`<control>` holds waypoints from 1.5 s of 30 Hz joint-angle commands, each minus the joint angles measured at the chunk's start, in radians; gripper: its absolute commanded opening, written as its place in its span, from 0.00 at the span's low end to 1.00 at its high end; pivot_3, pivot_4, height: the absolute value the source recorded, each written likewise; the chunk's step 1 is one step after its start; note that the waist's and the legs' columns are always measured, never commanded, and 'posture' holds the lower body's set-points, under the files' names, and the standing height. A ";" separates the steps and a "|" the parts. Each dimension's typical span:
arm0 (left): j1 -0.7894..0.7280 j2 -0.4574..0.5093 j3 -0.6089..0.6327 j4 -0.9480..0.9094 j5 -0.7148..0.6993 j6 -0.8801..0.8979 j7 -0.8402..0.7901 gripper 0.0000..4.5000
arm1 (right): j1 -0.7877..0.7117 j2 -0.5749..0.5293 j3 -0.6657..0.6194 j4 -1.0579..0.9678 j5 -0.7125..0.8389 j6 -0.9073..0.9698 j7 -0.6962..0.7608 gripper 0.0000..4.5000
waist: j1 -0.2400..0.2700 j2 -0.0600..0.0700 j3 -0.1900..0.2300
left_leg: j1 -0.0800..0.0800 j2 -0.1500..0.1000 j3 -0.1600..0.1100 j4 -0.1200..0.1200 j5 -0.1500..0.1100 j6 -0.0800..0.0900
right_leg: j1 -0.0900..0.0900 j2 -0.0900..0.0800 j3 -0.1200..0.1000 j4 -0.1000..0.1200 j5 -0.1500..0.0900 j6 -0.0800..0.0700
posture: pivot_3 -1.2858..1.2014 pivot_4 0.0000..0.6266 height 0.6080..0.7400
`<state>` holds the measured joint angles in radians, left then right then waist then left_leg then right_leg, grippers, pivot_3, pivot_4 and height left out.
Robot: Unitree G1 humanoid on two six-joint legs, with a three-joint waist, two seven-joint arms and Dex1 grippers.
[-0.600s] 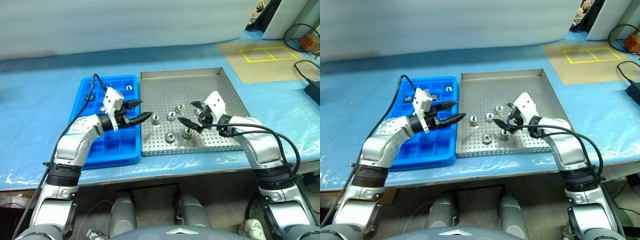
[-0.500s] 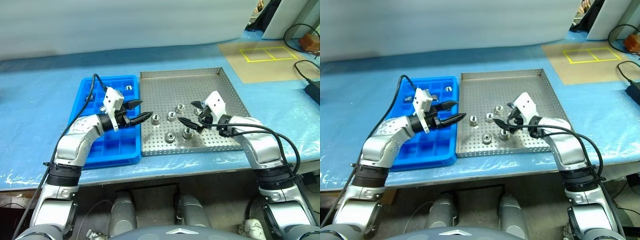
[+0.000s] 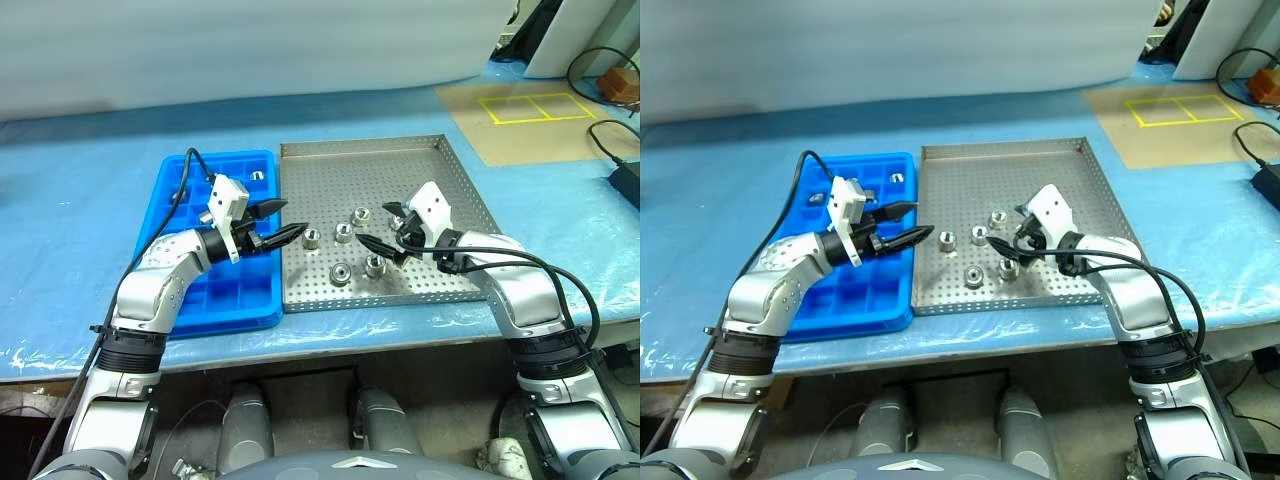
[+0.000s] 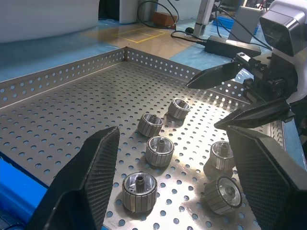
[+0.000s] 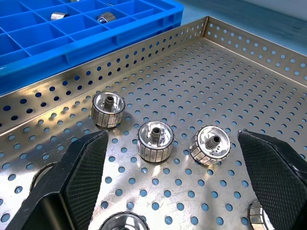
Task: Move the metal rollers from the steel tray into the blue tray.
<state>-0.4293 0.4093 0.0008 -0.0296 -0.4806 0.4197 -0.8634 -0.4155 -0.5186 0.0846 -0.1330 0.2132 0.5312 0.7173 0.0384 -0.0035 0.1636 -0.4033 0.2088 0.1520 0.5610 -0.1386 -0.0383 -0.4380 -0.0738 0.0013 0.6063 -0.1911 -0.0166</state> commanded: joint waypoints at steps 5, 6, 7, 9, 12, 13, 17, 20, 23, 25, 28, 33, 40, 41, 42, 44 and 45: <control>-0.006 0.011 0.013 -0.020 0.001 -0.021 -0.005 0.84 | -0.016 0.008 -0.002 -0.026 0.002 -0.016 -0.006 1.00 | 0.000 0.000 0.000 | 0.000 0.000 0.000 0.000 0.000 0.000 | 0.000 0.000 0.000 0.000 0.000 0.000 | 0.46 0.24 1.00; -0.005 0.011 0.014 -0.019 0.001 -0.020 -0.005 0.84 | -0.015 0.008 -0.002 -0.027 0.002 -0.015 -0.006 1.00 | 0.000 0.000 0.000 | 0.000 0.000 0.000 0.000 0.000 0.000 | 0.000 0.000 0.000 0.000 0.000 0.000 | 0.46 0.24 1.00; -0.005 0.011 0.016 -0.019 0.000 -0.021 -0.006 0.84 | -0.015 0.009 -0.003 -0.028 0.003 -0.015 -0.006 1.00 | 0.000 0.000 0.000 | 0.000 0.000 0.000 0.000 0.000 0.000 | 0.000 0.000 0.000 0.000 0.000 0.000 | 0.46 0.24 1.00; -0.006 0.012 0.016 -0.014 0.000 -0.023 -0.008 0.84 | -0.015 0.009 -0.003 -0.028 0.002 -0.015 -0.007 1.00 | 0.000 0.000 0.000 | 0.000 0.000 0.000 0.000 0.000 0.000 | 0.000 0.000 0.000 0.000 0.000 0.000 | 0.46 0.24 1.00; -0.008 0.016 0.011 -0.007 0.007 -0.029 -0.015 0.84 | -0.015 0.010 -0.003 -0.027 0.001 -0.016 -0.010 1.00 | 0.000 0.000 0.000 | 0.000 0.000 0.000 0.000 0.000 0.000 | 0.000 0.000 0.000 0.000 0.000 0.000 | 0.46 0.24 1.00; -0.010 0.018 0.009 -0.007 0.010 -0.031 -0.016 0.84 | -0.015 0.010 -0.003 -0.027 0.001 -0.017 -0.010 1.00 | 0.000 0.000 0.000 | 0.000 0.000 0.000 0.000 0.000 0.000 | 0.000 0.000 0.000 0.000 0.000 0.000 | 0.46 0.24 1.00; -0.027 0.016 0.006 -0.005 0.015 -0.029 -0.017 0.84 | -0.013 0.012 -0.002 -0.029 -0.002 -0.017 -0.015 1.00 | 0.000 0.000 0.000 | 0.000 0.000 0.000 -0.001 0.000 0.000 | 0.000 0.000 0.000 0.000 0.000 0.000 | 0.45 0.24 1.00; -0.089 -0.003 0.003 0.049 0.059 -0.062 0.026 0.84 | -0.015 0.014 -0.005 -0.028 -0.005 -0.018 -0.025 1.00 | -0.001 0.000 0.000 | 0.000 0.000 0.000 -0.001 0.000 0.000 | 0.000 0.000 0.000 0.000 0.000 0.000 | 0.45 0.24 1.00; -0.209 -0.018 -0.026 0.162 0.132 -0.108 0.049 0.84 | -0.011 0.015 -0.006 -0.026 -0.008 -0.021 -0.031 1.00 | 0.002 0.000 0.000 | -0.001 0.000 0.000 -0.001 0.000 0.000 | 0.000 0.000 0.000 0.000 0.000 0.000 | 0.45 0.24 1.00; -0.290 -0.005 -0.098 0.254 0.230 -0.166 0.028 0.84 | -0.010 0.018 -0.003 -0.026 -0.015 -0.024 -0.039 1.00 | 0.001 -0.001 0.001 | -0.001 -0.001 0.000 0.000 0.000 0.000 | 0.000 0.000 0.000 0.000 0.000 0.000 | 0.44 0.24 1.00; -0.432 0.003 -0.199 0.389 0.328 -0.198 -0.050 0.84 | -0.005 0.028 0.001 -0.038 -0.019 -0.021 -0.053 1.00 | 0.000 -0.001 0.001 | -0.001 -0.001 0.000 0.000 0.000 0.000 | 0.000 0.000 0.001 -0.001 0.000 0.001 | 0.43 0.24 1.00; -0.608 0.019 -0.317 0.564 0.423 -0.202 -0.233 0.84 | 0.023 0.051 0.013 -0.060 -0.029 -0.019 -0.087 1.00 | -0.006 -0.001 0.001 | -0.002 -0.002 0.001 -0.004 0.000 0.000 | -0.002 0.000 0.001 -0.002 0.003 -0.005 | 0.43 0.24 1.00; -0.748 0.027 -0.460 0.744 0.535 -0.253 -0.534 0.84 | 0.071 0.080 0.023 -0.100 -0.042 -0.009 -0.132 1.00 | -0.016 -0.001 0.001 | 0.000 -0.002 0.002 -0.007 0.002 -0.003 | -0.002 -0.001 0.001 -0.002 0.002 -0.006 | 0.40 0.24 1.00; -0.754 0.014 -0.473 0.763 0.548 -0.252 -0.553 0.84 | 0.077 0.081 0.022 -0.103 -0.044 -0.010 -0.138 1.00 | -0.017 -0.001 0.001 | 0.000 -0.002 0.002 -0.007 0.002 -0.003 | -0.002 -0.001 0.001 -0.002 0.002 -0.006 | 0.40 0.24 1.00; -0.758 0.008 -0.477 0.775 0.555 -0.250 -0.567 0.84 | 0.081 0.084 0.024 -0.107 -0.046 -0.008 -0.144 1.00 | -0.018 -0.001 0.001 | 0.000 -0.002 0.002 -0.007 0.002 -0.003 | -0.001 -0.001 0.001 -0.002 0.002 -0.006 | 0.40 0.24 1.00; -0.760 -0.008 -0.498 0.814 0.593 -0.293 -0.569 0.84 | 0.093 0.085 0.028 -0.113 -0.052 -0.008 -0.156 1.00 | -0.018 -0.001 0.001 | 0.000 -0.002 0.001 -0.007 0.001 -0.002 | -0.001 -0.001 0.001 -0.002 0.002 -0.006 | 0.39 0.24 1.00; -0.760 -0.017 -0.508 0.836 0.614 -0.309 -0.562 0.84 | 0.098 0.085 0.029 -0.115 -0.055 -0.008 -0.161 1.00 | -0.019 -0.001 0.001 | 0.000 -0.002 0.001 -0.007 0.001 -0.002 | 0.000 -0.001 0.001 -0.002 0.002 -0.006 | 0.39 0.24 1.00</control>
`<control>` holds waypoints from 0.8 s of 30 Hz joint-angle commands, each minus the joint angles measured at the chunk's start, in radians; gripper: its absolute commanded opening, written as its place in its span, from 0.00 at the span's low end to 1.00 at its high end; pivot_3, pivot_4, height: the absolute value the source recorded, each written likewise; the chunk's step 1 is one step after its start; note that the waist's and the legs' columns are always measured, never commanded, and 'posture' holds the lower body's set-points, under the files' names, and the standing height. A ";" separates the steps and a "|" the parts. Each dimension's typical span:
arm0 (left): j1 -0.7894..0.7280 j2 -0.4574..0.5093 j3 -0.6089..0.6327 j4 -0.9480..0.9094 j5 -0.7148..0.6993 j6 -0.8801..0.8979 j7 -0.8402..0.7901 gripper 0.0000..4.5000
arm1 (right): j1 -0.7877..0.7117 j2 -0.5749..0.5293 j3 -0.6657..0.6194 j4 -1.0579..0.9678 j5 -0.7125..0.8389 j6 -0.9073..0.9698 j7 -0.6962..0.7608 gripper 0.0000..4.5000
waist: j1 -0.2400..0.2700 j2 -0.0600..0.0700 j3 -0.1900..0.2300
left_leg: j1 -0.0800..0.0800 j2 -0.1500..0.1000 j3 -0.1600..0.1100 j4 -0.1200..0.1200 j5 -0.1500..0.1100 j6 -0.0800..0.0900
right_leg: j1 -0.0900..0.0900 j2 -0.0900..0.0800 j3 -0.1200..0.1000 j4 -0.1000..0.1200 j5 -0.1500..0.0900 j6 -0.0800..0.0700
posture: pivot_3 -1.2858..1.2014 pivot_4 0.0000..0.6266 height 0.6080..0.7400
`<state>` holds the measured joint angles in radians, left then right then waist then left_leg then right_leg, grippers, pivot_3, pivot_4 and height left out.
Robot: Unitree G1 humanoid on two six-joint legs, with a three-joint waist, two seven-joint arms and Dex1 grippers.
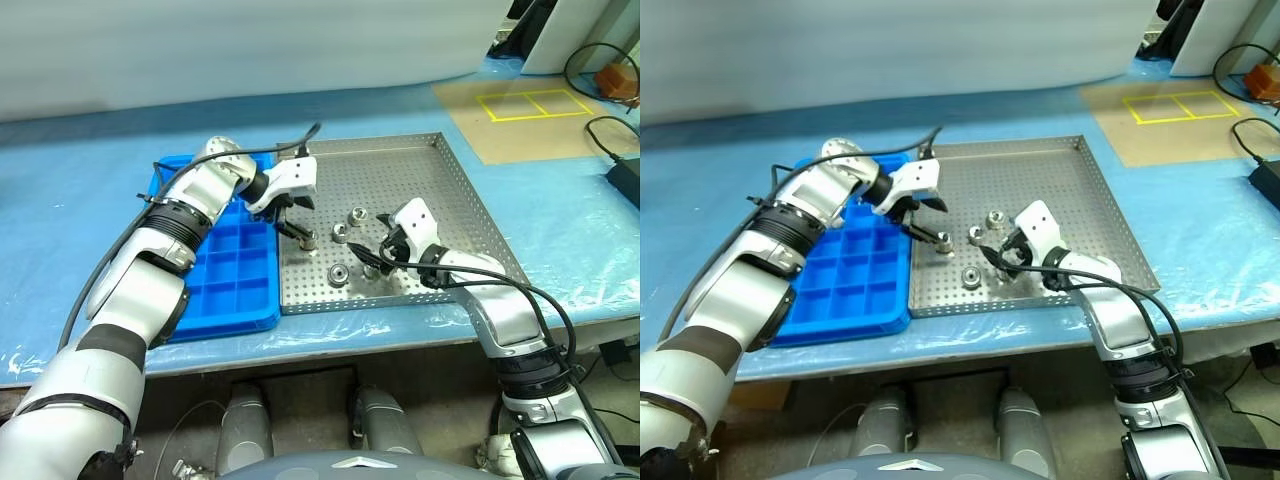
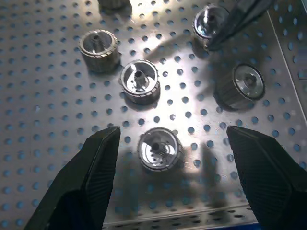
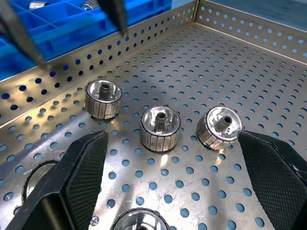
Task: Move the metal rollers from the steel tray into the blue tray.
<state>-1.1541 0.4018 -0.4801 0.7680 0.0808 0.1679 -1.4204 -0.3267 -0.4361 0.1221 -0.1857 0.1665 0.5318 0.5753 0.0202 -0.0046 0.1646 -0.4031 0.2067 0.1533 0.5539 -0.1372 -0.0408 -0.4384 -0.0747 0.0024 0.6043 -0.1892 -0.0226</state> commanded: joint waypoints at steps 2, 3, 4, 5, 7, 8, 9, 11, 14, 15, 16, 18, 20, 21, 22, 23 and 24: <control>-0.034 -0.023 -0.033 0.072 0.077 -0.079 0.002 0.84 | 0.018 0.003 -0.008 -0.067 -0.010 -0.009 -0.025 1.00 | -0.003 0.000 0.000 | 0.000 0.000 0.000 0.000 0.000 0.000 | 0.000 0.000 0.000 0.000 0.000 0.000 | 0.39 0.24 1.00; -0.033 -0.030 -0.034 0.087 0.088 -0.088 0.007 0.84 | 0.021 0.002 -0.009 -0.070 -0.011 -0.009 -0.026 1.00 | -0.003 0.000 0.000 | 0.000 0.000 0.000 0.000 0.000 0.000 | 0.000 0.000 0.000 0.000 0.000 0.000 | 0.39 0.24 1.00; -0.031 -0.035 -0.040 0.106 0.109 -0.108 0.028 0.84 | 0.024 0.001 -0.013 -0.072 -0.012 -0.009 -0.030 1.00 | -0.004 0.000 0.000 | 0.000 0.000 0.000 0.000 0.000 0.000 | 0.000 0.000 0.000 0.000 0.000 0.000 | 0.38 0.24 1.00; -0.029 -0.039 -0.043 0.121 0.126 -0.126 0.042 0.84 | 0.027 0.002 -0.018 -0.074 -0.012 -0.008 -0.034 1.00 | -0.005 0.000 0.000 | 0.000 0.000 0.000 0.000 0.000 0.000 | 0.000 0.000 0.000 0.000 0.000 0.000 | 0.38 0.24 1.00; -0.025 -0.047 -0.041 0.141 0.150 -0.158 0.069 0.84 | 0.032 0.002 -0.021 -0.078 -0.013 -0.005 -0.043 1.00 | -0.005 0.000 0.000 | 0.000 0.000 0.000 0.000 0.000 0.000 | 0.000 0.000 0.000 0.000 0.000 0.000 | 0.38 0.24 1.00; -0.025 -0.050 -0.036 0.149 0.158 -0.169 0.078 0.84 | 0.034 0.003 -0.019 -0.081 -0.013 -0.003 -0.047 1.00 | -0.005 0.000 0.000 | 0.000 0.000 0.000 0.000 0.000 0.000 | 0.000 0.000 0.000 0.000 0.000 0.000 | 0.38 0.24 1.00; -0.029 -0.058 -0.031 0.163 0.166 -0.173 0.101 0.84 | 0.036 0.003 -0.017 -0.083 -0.013 -0.002 -0.050 1.00 | -0.005 0.000 0.000 | 0.000 0.000 0.000 0.000 0.000 0.000 | 0.000 0.000 0.000 0.000 0.000 0.000 | 0.38 0.24 1.00; -0.036 -0.070 -0.025 0.188 0.182 -0.183 0.137 0.84 | 0.043 0.003 -0.009 -0.089 -0.015 -0.001 -0.053 1.00 | -0.005 -0.001 0.000 | 0.000 0.000 0.000 0.000 0.000 0.000 | 0.000 0.000 0.000 0.000 0.000 0.000 | 0.38 0.24 1.00; -0.033 -0.088 -0.022 0.210 0.196 -0.192 0.164 0.84 | 0.045 -0.002 -0.004 -0.088 -0.016 0.000 -0.052 1.00 | -0.005 -0.001 0.000 | 0.000 0.000 0.000 0.000 0.000 0.001 | 0.001 0.000 0.000 0.000 0.000 0.000 | 0.38 0.24 1.00; -0.027 -0.091 -0.025 0.211 0.201 -0.197 0.166 0.84 | 0.044 -0.005 -0.004 -0.085 -0.019 -0.002 -0.052 1.00 | -0.006 -0.001 0.000 | 0.000 0.000 0.000 0.000 0.000 0.001 | 0.001 0.000 0.000 0.000 0.000 0.000 | 0.38 0.24 1.00; -0.021 -0.092 -0.026 0.210 0.203 -0.199 0.164 0.84 | 0.044 -0.007 -0.005 -0.085 -0.020 -0.002 -0.053 1.00 | -0.006 -0.001 0.000 | 0.000 0.000 0.000 0.000 0.000 0.001 | 0.001 0.000 0.000 0.000 0.000 0.000 | 0.38 0.24 1.00; -0.011 -0.098 -0.023 0.206 0.202 -0.193 0.160 0.84 | 0.044 -0.008 -0.009 -0.084 -0.021 -0.001 -0.054 1.00 | -0.006 -0.001 0.000 | 0.001 0.000 0.000 0.000 0.000 0.001 | 0.001 0.000 0.000 0.000 0.000 0.000 | 0.38 0.24 1.00; -0.002 -0.100 -0.021 0.201 0.205 -0.193 0.163 0.84 | 0.046 -0.011 -0.008 -0.084 -0.025 -0.002 -0.057 1.00 | -0.006 -0.001 0.000 | 0.001 0.000 0.000 0.000 0.000 0.001 | 0.001 0.000 0.000 0.000 0.000 0.000 | 0.38 0.24 1.00; 0.003 -0.099 -0.020 0.197 0.205 -0.193 0.158 0.84 | 0.047 -0.010 -0.008 -0.084 -0.027 -0.002 -0.059 1.00 | -0.006 -0.001 0.000 | 0.001 0.000 0.000 0.001 0.000 0.001 | 0.001 0.000 0.000 0.000 0.000 0.000 | 0.38 0.24 1.00; 0.008 -0.097 -0.018 0.192 0.202 -0.195 0.152 0.84 | 0.049 -0.010 -0.006 -0.084 -0.030 -0.003 -0.060 1.00 | -0.006 -0.001 0.000 | 0.001 0.000 0.000 0.001 0.000 0.001 | 0.001 0.000 0.000 0.000 0.000 0.000 | 0.38 0.24 1.00; 0.012 -0.096 -0.017 0.190 0.201 -0.197 0.149 0.84 | 0.049 -0.008 -0.005 -0.083 -0.032 -0.004 -0.061 1.00 | -0.006 -0.001 0.000 | 0.001 0.000 0.000 0.001 0.000 0.001 | 0.001 0.000 0.000 0.000 0.000 0.000 | 0.38 0.24 1.00; 0.016 -0.096 -0.015 0.187 0.200 -0.200 0.145 0.84 | 0.048 -0.008 -0.004 -0.082 -0.035 -0.005 -0.062 1.00 | -0.006 -0.001 0.000 | 0.001 0.000 0.000 0.001 0.000 0.001 | 0.001 0.000 0.000 0.000 0.000 0.000 | 0.38 0.24 1.00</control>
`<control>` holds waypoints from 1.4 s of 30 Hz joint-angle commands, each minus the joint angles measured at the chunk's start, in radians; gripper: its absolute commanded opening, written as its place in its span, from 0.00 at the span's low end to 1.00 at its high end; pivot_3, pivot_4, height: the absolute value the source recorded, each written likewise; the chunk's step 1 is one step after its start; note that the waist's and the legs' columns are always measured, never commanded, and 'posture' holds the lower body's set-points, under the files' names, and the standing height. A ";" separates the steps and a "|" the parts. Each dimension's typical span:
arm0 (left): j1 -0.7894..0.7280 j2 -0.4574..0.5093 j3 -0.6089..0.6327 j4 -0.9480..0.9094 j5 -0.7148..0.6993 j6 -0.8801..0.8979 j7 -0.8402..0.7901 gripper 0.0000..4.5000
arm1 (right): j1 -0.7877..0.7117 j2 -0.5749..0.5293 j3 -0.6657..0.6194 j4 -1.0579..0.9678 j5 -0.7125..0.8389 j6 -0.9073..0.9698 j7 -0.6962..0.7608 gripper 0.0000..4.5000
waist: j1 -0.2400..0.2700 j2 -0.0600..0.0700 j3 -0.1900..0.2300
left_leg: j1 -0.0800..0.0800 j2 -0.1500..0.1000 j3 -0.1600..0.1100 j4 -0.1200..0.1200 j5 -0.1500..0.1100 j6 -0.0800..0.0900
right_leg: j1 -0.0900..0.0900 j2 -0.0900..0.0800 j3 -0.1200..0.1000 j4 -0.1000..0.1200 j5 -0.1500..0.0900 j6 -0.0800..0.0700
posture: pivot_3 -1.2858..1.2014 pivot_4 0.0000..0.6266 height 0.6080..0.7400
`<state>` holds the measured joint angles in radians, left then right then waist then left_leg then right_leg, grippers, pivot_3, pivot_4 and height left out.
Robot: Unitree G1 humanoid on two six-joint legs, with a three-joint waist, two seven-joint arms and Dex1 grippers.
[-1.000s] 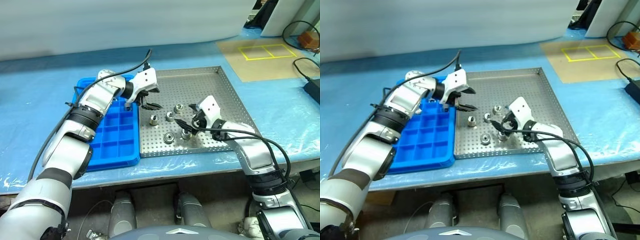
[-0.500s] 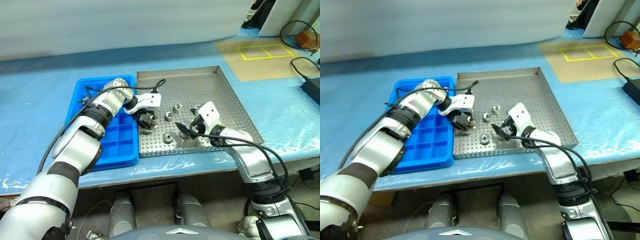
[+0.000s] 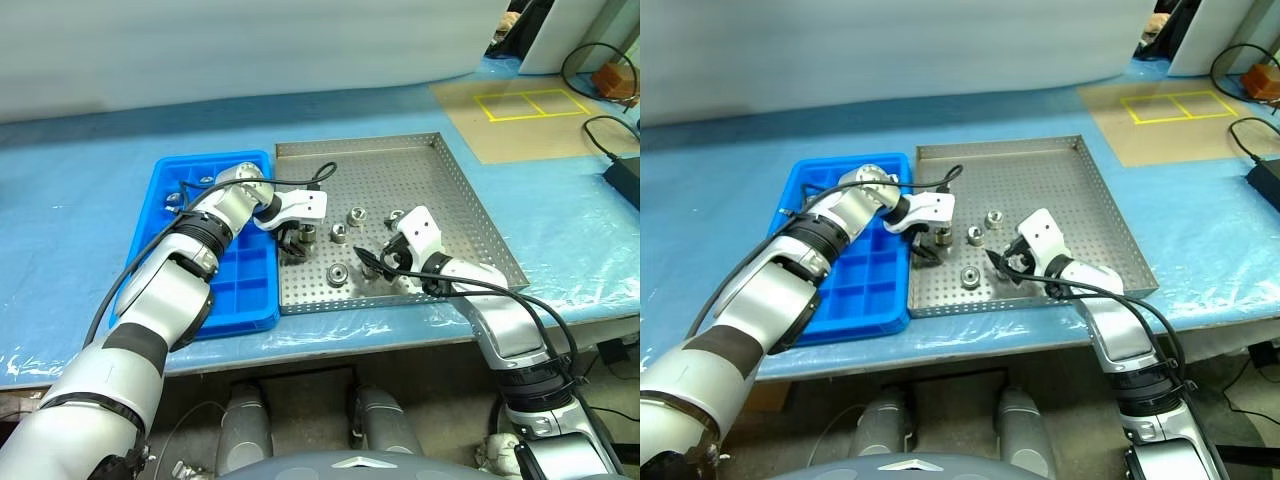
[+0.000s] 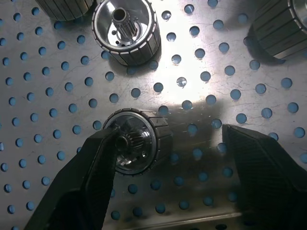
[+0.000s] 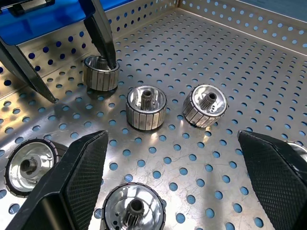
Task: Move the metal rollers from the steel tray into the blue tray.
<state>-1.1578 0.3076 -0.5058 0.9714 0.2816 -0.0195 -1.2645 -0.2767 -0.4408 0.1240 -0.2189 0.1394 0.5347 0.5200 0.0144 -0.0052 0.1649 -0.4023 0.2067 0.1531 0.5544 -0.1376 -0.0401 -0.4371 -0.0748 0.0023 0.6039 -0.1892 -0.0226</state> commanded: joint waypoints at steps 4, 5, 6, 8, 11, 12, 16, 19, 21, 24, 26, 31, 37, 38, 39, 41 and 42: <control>0.030 0.001 0.019 -0.026 0.002 -0.018 -0.005 0.62 | -0.007 0.000 -0.002 -0.041 -0.015 -0.013 -0.009 1.00 | 0.000 0.000 0.000 | 0.000 0.000 0.000 0.000 0.000 0.000 | 0.000 0.000 0.000 0.000 0.000 0.000 | 0.38 0.24 1.00; 0.032 0.000 0.021 -0.030 0.003 -0.020 -0.001 0.56 | -0.009 0.000 -0.001 -0.039 -0.016 -0.014 -0.008 1.00 | 0.000 0.000 0.000 | 0.000 0.000 0.000 0.000 0.000 0.000 | 0.000 0.000 0.000 0.000 0.000 0.000 | 0.38 0.24 1.00; 0.036 0.000 0.026 -0.038 -0.003 -0.018 -0.010 0.48 | -0.010 0.001 0.000 -0.037 -0.017 -0.016 -0.008 1.00 | 0.000 0.000 0.000 | 0.000 0.000 0.000 0.000 0.000 0.000 | 0.000 0.000 0.000 0.000 0.000 0.000 | 0.38 0.24 1.00; 0.047 0.006 0.029 -0.057 -0.006 -0.029 -0.027 0.32 | -0.015 0.003 0.001 -0.031 -0.019 -0.019 -0.009 1.00 | 0.000 0.000 0.000 | 0.000 0.000 0.000 0.000 0.000 0.000 | 0.000 0.000 0.000 0.000 0.000 0.000 | 0.38 0.24 1.00; 0.054 0.010 0.027 -0.062 0.007 -0.021 -0.013 0.19 | -0.020 0.007 0.000 -0.025 -0.020 -0.022 -0.009 1.00 | 0.000 0.000 0.000 | 0.000 0.000 0.000 0.000 0.000 0.000 | 0.000 0.000 0.000 -0.001 0.000 0.000 | 0.38 0.24 1.00; 0.058 0.015 0.024 -0.062 0.010 -0.029 -0.019 0.19 | -0.020 0.008 -0.001 -0.023 -0.020 -0.024 -0.008 1.00 | 0.000 0.000 0.000 | 0.000 0.000 0.000 0.000 0.000 0.000 | 0.000 0.000 0.000 -0.001 0.000 0.000 | 0.38 0.24 1.00; 0.077 0.030 0.028 -0.088 -0.008 -0.039 -0.074 0.19 | -0.023 0.010 -0.003 -0.015 -0.022 -0.029 -0.008 1.00 | 0.000 0.000 0.000 | 0.000 0.000 0.000 0.000 0.000 0.001 | 0.000 0.000 0.000 -0.001 0.000 0.000 | 0.38 0.24 1.00; 0.083 0.030 0.040 -0.108 -0.013 -0.037 -0.069 0.19 | -0.023 0.012 -0.003 -0.012 -0.024 -0.033 -0.008 1.00 | -0.001 0.000 0.000 | 0.000 0.000 0.000 0.000 -0.001 0.001 | 0.000 0.000 0.000 -0.001 0.000 0.000 | 0.38 0.24 1.00; 0.093 0.032 0.065 -0.144 -0.052 -0.049 -0.098 0.19 | -0.023 0.013 -0.002 -0.011 -0.025 -0.035 -0.008 1.00 | -0.001 0.000 0.000 | 0.000 0.000 0.000 0.000 -0.001 0.001 | 0.000 0.000 0.000 -0.001 0.000 0.000 | 0.38 0.24 1.00; 0.125 0.051 0.133 -0.224 -0.169 -0.133 -0.176 0.19 | -0.026 0.016 -0.004 -0.013 -0.020 -0.034 -0.004 1.00 | -0.001 0.000 0.000 | 0.000 0.000 0.000 -0.001 -0.001 0.001 | 0.000 0.000 0.000 -0.002 0.000 0.000 | 0.38 0.24 1.00; 0.145 0.070 0.187 -0.295 -0.263 -0.105 -0.245 0.19 | -0.030 0.024 -0.019 -0.029 0.011 -0.023 0.010 1.00 | -0.002 -0.001 0.001 | -0.001 0.000 0.000 -0.002 0.000 0.001 | -0.001 0.000 0.000 -0.002 0.000 0.000 | 0.38 0.24 1.00; 0.161 0.123 0.262 -0.389 -0.352 -0.062 -0.256 0.19 | -0.057 0.025 -0.057 -0.102 0.136 0.032 0.089 1.00 | -0.002 0.000 0.003 | -0.001 0.001 0.001 -0.003 0.000 0.001 | -0.002 0.000 0.000 -0.001 0.000 0.000 | 0.40 0.24 1.00; 0.249 0.285 0.325 -0.551 -0.386 0.010 -0.252 0.19 | -0.209 0.019 -0.057 -0.079 0.243 0.064 0.204 1.00 | -0.004 0.000 0.004 | 0.001 0.001 0.002 -0.004 0.000 0.000 | -0.003 0.001 0.000 0.000 0.000 -0.001 | 0.44 0.24 1.00; 0.271 0.310 0.334 -0.569 -0.381 0.005 -0.235 0.19 | -0.238 0.029 -0.050 -0.063 0.260 0.064 0.224 1.00 | -0.003 0.001 0.004 | 0.001 0.001 0.002 -0.005 0.001 -0.001 | -0.003 0.001 0.000 0.000 -0.001 -0.001 | 0.44 0.24 1.00; 0.292 0.332 0.344 -0.583 -0.380 0.010 -0.217 0.19 | -0.262 0.037 -0.038 -0.048 0.273 0.063 0.246 1.00 | -0.001 0.001 0.004 | 0.002 0.001 0.002 -0.007 0.001 -0.002 | -0.003 0.001 0.000 0.001 -0.001 -0.002 | 0.46 0.24 1.00; 0.328 0.363 0.384 -0.621 -0.399 0.056 -0.171 0.19 | -0.306 0.054 -0.002 -0.006 0.279 0.056 0.287 1.00 | 0.006 0.001 0.004 | 0.003 0.002 0.001 -0.009 0.002 -0.003 | -0.003 0.001 -0.001 0.001 -0.002 -0.004 | 0.48 0.24 1.00; 0.351 0.385 0.411 -0.650 -0.409 0.084 -0.145 0.19 | -0.329 0.064 0.023 0.026 0.268 0.045 0.306 1.00 | 0.010 0.001 0.004 | 0.002 0.002 0.001 -0.009 0.002 -0.003 | -0.003 0.001 -0.002 0.001 -0.002 -0.004 | 0.49 0.24 1.00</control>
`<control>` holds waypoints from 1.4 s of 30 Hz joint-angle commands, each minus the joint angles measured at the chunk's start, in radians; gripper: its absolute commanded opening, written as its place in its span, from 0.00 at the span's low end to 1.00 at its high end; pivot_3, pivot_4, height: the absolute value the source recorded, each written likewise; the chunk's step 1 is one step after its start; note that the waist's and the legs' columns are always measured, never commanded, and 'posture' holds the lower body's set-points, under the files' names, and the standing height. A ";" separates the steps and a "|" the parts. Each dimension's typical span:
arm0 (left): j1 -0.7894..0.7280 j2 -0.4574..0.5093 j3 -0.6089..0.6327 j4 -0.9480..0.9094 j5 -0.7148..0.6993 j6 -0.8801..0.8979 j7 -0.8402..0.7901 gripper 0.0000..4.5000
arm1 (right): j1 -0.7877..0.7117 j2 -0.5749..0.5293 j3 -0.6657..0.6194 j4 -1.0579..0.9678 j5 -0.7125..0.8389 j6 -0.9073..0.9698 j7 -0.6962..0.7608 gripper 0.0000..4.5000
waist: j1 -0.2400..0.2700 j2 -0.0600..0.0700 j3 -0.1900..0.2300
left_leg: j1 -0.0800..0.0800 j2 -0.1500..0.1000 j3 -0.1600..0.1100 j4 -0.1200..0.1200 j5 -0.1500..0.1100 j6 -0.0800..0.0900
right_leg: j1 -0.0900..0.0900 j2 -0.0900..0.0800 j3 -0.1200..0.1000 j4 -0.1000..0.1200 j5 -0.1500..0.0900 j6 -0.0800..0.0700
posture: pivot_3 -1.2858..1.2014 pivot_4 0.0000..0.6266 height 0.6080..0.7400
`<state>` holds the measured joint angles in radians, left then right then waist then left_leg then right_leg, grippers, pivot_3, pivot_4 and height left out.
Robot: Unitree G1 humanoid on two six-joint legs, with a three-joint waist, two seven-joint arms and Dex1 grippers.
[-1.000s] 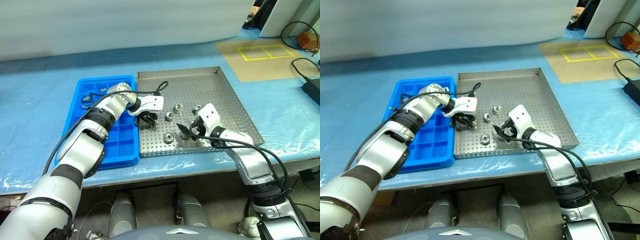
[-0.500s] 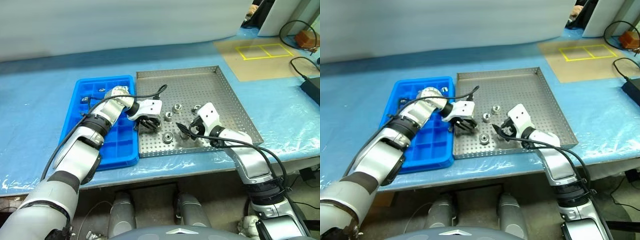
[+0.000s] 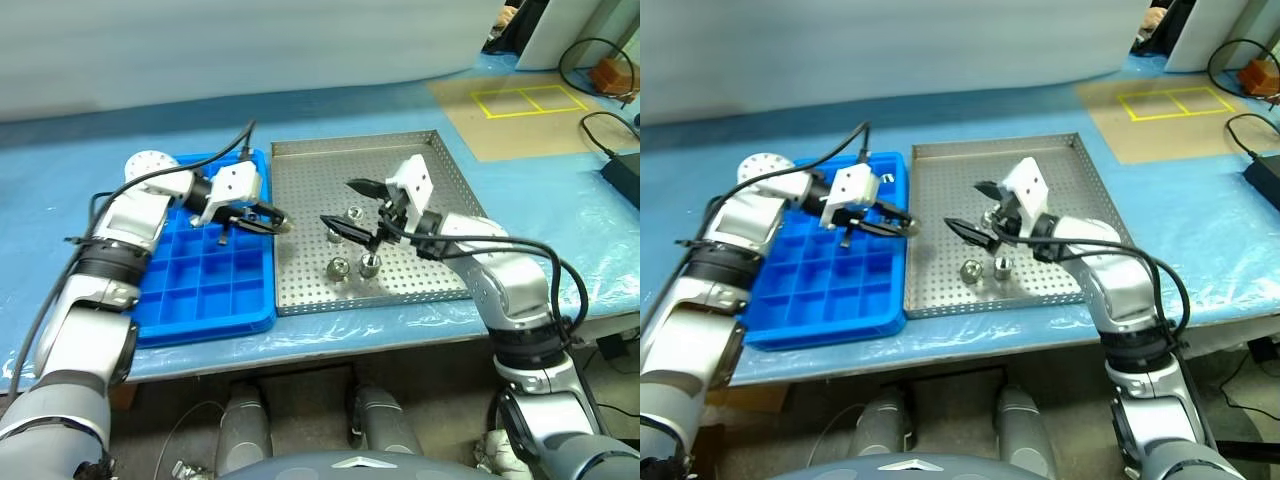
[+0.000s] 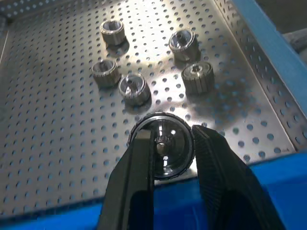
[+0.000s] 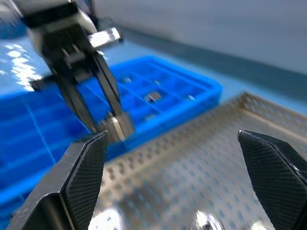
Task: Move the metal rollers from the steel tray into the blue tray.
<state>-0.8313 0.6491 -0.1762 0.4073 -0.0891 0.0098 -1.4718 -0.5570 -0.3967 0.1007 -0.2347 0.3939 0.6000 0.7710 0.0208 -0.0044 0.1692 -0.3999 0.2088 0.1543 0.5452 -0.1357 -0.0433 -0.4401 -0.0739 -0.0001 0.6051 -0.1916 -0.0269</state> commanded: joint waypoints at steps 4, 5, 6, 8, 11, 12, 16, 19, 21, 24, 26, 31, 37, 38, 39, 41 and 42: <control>0.118 0.117 0.177 -0.215 -0.076 0.154 0.151 0.19 | -0.115 0.052 0.102 0.137 -0.003 -0.063 0.122 1.00 | 0.022 0.000 0.001 | -0.002 0.000 -0.001 0.000 0.000 -0.001 | -0.002 0.000 -0.002 0.000 -0.001 -0.001 | 0.54 0.24 1.00; 0.162 0.146 0.213 -0.251 -0.083 0.176 0.175 0.19 | -0.136 0.066 0.122 0.167 -0.007 -0.074 0.145 1.00 | 0.025 0.000 0.001 | -0.003 0.000 -0.001 -0.001 0.000 -0.001 | -0.002 0.000 -0.002 0.000 -0.001 -0.002 | 0.55 0.24 1.00; 0.212 0.171 0.253 -0.290 -0.090 0.203 0.206 0.19 | -0.155 0.079 0.144 0.197 -0.014 -0.090 0.170 1.00 | 0.025 0.000 0.001 | -0.003 0.001 -0.002 -0.001 0.000 -0.001 | -0.002 0.000 -0.003 0.000 -0.001 -0.002 | 0.56 0.24 1.00; 0.301 0.202 0.316 -0.372 -0.117 0.262 0.253 0.19 | -0.182 0.100 0.168 0.239 -0.021 -0.111 0.209 1.00 | 0.028 0.000 0.001 | -0.003 0.001 -0.002 -0.002 0.000 -0.001 | -0.003 0.000 -0.003 0.001 -0.002 -0.003 | 0.59 0.24 1.00; 0.437 0.214 0.396 -0.498 -0.151 0.341 0.324 0.19 | -0.219 0.134 0.191 0.300 -0.035 -0.141 0.245 1.00 | 0.052 0.000 0.002 | -0.004 0.002 -0.004 -0.004 0.001 -0.002 | -0.003 0.000 -0.007 0.001 -0.003 -0.004 | 0.62 0.24 1.00; 0.483 0.214 0.417 -0.534 -0.157 0.359 0.346 0.19 | -0.230 0.146 0.197 0.320 -0.040 -0.149 0.254 1.00 | 0.061 0.000 0.002 | -0.004 0.002 -0.004 -0.004 0.001 -0.003 | -0.003 0.000 -0.007 0.001 -0.004 -0.004 | 0.62 0.24 1.00; 0.591 0.189 0.459 -0.594 -0.148 0.401 0.463 0.19 | -0.260 0.176 0.215 0.385 -0.066 -0.187 0.284 1.00 | 0.104 0.000 0.002 | -0.005 0.005 -0.005 -0.004 0.002 -0.004 | -0.001 0.000 -0.011 0.002 -0.004 -0.005 | 0.64 0.24 1.00; 0.606 0.166 0.466 -0.563 -0.111 0.414 0.579 0.19 | -0.270 0.188 0.219 0.413 -0.081 -0.203 0.296 1.00 | 0.130 0.000 0.002 | -0.004 0.007 -0.004 -0.004 0.003 -0.005 | 0.000 0.000 -0.013 0.003 -0.004 -0.005 | 0.65 0.24 1.00; 0.608 0.148 0.452 -0.534 -0.085 0.406 0.643 0.19 | -0.271 0.190 0.223 0.421 -0.090 -0.210 0.303 1.00 | 0.141 -0.001 0.002 | -0.004 0.009 -0.005 -0.004 0.003 -0.006 | 0.001 0.000 -0.015 0.003 -0.004 -0.005 | 0.65 0.24 1.00; 0.607 0.098 0.422 -0.517 -0.071 0.407 0.718 0.19 | -0.268 0.192 0.222 0.426 -0.107 -0.216 0.301 1.00 | 0.150 -0.001 0.002 | -0.004 0.009 -0.005 -0.003 0.004 -0.006 | 0.001 0.000 -0.016 0.003 -0.004 -0.005 | 0.64 0.24 1.00; 0.592 0.066 0.399 -0.507 -0.073 0.412 0.746 0.19 | -0.264 0.191 0.220 0.426 -0.117 -0.216 0.295 1.00 | 0.155 -0.001 0.002 | -0.004 0.010 -0.005 -0.003 0.004 -0.007 | 0.001 0.000 -0.016 0.003 -0.004 -0.005 | 0.64 0.24 1.00; 0.523 -0.003 0.352 -0.441 -0.063 0.424 0.810 0.19 | -0.237 0.177 0.216 0.404 -0.136 -0.207 0.284 1.00 | 0.157 -0.001 0.002 | -0.005 0.011 -0.005 -0.003 0.005 -0.009 | 0.001 0.000 -0.018 0.003 -0.004 -0.005 | 0.64 0.24 1.00; 0.505 0.006 0.321 -0.402 -0.059 0.475 0.820 0.19 | -0.221 0.172 0.212 0.391 -0.148 -0.205 0.266 1.00 | 0.151 -0.001 0.002 | -0.005 0.012 -0.005 -0.003 0.006 -0.010 | 0.001 0.001 -0.018 0.003 -0.005 -0.006 | 0.63 0.24 1.00; 0.506 0.006 0.322 -0.403 -0.063 0.483 0.820 0.19 | -0.220 0.173 0.211 0.390 -0.149 -0.205 0.264 1.00 | 0.151 -0.001 0.002 | -0.005 0.013 -0.005 -0.003 0.006 -0.011 | 0.001 0.001 -0.018 0.003 -0.005 -0.006 | 0.63 0.24 1.00; 0.507 0.004 0.326 -0.403 -0.071 0.498 0.820 0.19 | -0.218 0.173 0.210 0.389 -0.150 -0.205 0.262 1.00 | 0.151 -0.001 0.002 | -0.005 0.013 -0.005 -0.003 0.006 -0.011 | 0.001 0.001 -0.019 0.003 -0.005 -0.007 | 0.62 0.24 1.00; 0.521 0.004 0.328 -0.430 -0.097 0.494 0.792 0.35 | -0.216 0.172 0.209 0.389 -0.154 -0.207 0.253 1.00 | 0.151 -0.001 0.002 | -0.005 0.013 -0.005 -0.003 0.006 -0.011 | 0.001 0.001 -0.019 0.003 -0.005 -0.007 | 0.62 0.24 1.00; 0.523 0.009 0.321 -0.447 -0.096 0.499 0.786 0.42 | -0.214 0.171 0.209 0.388 -0.156 -0.208 0.250 1.00 | 0.151 -0.001 0.002 | -0.005 0.013 -0.005 -0.003 0.006 -0.011 | 0.001 0.001 -0.019 0.003 -0.005 -0.007 | 0.62 0.24 1.00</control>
<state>-0.3098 0.6362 0.1403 0.0107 -0.1734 0.5056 -0.6738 -0.7716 -0.2282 0.3263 0.1971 0.2344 0.4024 1.0255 0.1719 -0.0054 0.1707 -0.4052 0.2217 0.1491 0.5424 -0.1293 -0.0539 -0.4386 -0.0727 -0.0191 0.6085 -0.1968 -0.0337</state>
